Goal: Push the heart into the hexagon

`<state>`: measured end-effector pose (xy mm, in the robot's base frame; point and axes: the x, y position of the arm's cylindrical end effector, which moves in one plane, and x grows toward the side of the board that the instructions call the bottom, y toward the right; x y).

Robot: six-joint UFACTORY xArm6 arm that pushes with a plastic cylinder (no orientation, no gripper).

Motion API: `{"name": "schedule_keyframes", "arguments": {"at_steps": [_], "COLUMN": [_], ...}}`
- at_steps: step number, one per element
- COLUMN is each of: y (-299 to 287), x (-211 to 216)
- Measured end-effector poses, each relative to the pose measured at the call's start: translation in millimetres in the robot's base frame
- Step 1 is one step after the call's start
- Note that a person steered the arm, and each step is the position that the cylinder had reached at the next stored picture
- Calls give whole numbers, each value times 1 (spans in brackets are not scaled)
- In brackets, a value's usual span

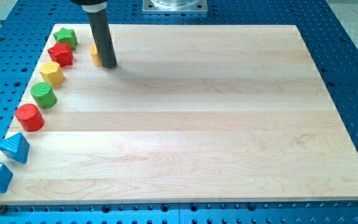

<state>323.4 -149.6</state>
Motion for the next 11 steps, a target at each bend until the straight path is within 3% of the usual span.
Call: {"name": "schedule_keyframes", "arguments": {"at_steps": [1,3,5,6,7,8,9,10,11], "y": [-1,12,-29,-45,-45,-42,-41,-39,-22], "x": [26,-43,-4,-4,-42,-21,31,33,67]}}
